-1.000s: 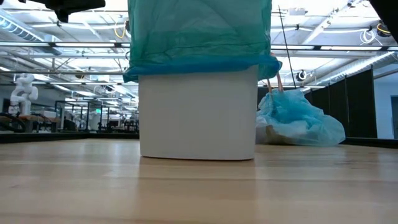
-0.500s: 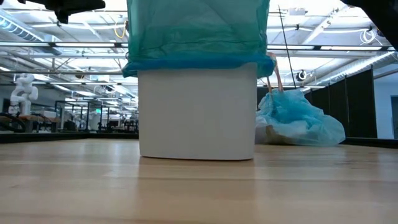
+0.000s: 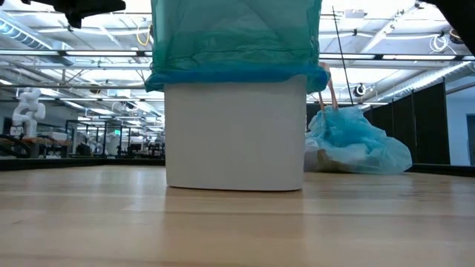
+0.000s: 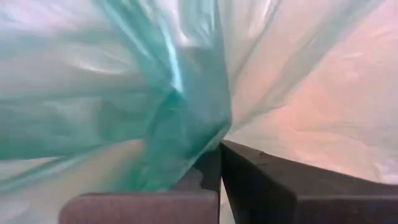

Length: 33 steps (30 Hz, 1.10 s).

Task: Place trash/remove bag and relplace
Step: Insert a blue trash bag into the trash bin

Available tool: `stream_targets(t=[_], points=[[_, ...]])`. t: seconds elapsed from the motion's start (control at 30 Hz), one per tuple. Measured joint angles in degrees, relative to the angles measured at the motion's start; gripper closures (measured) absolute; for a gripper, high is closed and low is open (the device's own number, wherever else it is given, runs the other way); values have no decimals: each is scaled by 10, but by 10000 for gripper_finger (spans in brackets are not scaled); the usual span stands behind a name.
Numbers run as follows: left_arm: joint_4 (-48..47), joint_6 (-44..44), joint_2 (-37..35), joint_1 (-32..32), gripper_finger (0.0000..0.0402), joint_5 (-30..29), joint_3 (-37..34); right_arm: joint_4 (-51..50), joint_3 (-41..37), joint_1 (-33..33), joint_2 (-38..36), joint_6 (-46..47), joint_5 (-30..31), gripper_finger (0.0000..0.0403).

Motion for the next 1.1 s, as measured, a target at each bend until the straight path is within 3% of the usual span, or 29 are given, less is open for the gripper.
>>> stream_targets(t=[0.33,0.77,1.1], points=[[0,0,0,0,402,0,0,1,-4,6,-2,45,1,403],[0,0,0,0,402,0,0,7,-68,5,13,100,31,403],[0,0,0,0,402,0,0,20,-85,4,13,100,29,403]])
